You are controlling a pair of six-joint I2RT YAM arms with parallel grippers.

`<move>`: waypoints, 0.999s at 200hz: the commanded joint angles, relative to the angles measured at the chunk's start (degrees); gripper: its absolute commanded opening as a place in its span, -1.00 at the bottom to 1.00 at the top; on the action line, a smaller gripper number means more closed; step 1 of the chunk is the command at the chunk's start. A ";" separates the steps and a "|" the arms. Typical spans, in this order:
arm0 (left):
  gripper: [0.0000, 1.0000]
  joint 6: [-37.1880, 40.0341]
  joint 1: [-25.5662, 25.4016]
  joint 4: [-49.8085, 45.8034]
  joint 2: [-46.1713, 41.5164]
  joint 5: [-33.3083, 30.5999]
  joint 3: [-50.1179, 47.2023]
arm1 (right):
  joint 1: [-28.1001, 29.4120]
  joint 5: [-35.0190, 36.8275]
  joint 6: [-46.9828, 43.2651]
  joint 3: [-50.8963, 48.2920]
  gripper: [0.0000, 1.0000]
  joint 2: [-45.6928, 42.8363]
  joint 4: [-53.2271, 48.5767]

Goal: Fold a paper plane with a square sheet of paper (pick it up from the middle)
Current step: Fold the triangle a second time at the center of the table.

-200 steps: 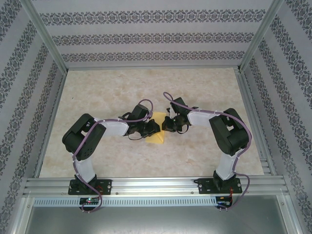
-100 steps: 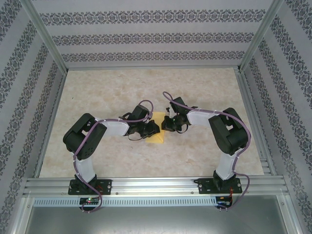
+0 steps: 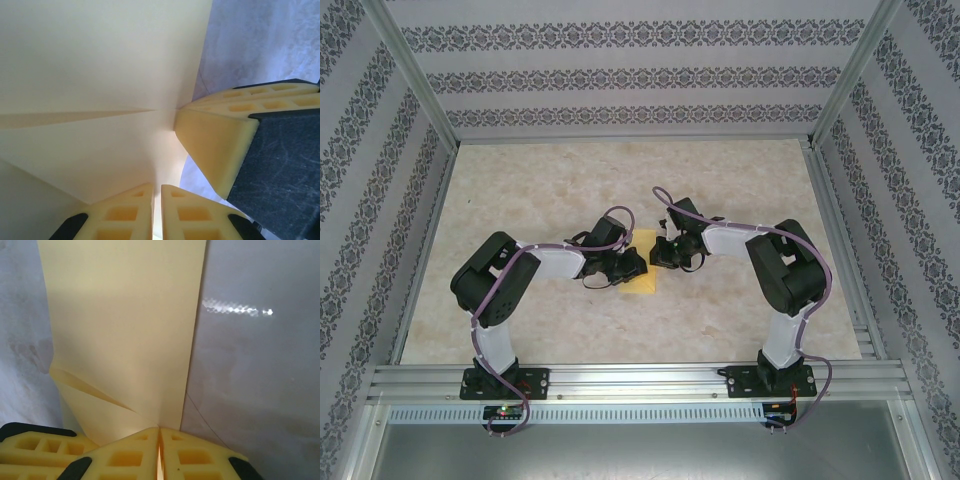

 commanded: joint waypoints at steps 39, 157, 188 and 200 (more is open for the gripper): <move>-0.77 -0.49 -0.60 -2.45 0.85 -2.34 -0.16 | 0.98 2.29 -1.37 0.78 -0.73 2.56 -1.11; -0.78 -1.78 -0.85 -3.65 0.77 -4.57 -0.89 | 0.71 4.17 0.26 0.75 -0.63 -5.75 -2.02; -0.78 -1.93 -0.85 -3.89 0.79 -4.70 -0.90 | 1.63 2.61 0.03 0.80 -0.77 -4.58 -1.82; -0.78 -2.02 -0.85 -3.86 0.80 -4.71 -0.90 | 1.86 2.50 -0.04 1.14 -0.80 -3.80 -1.93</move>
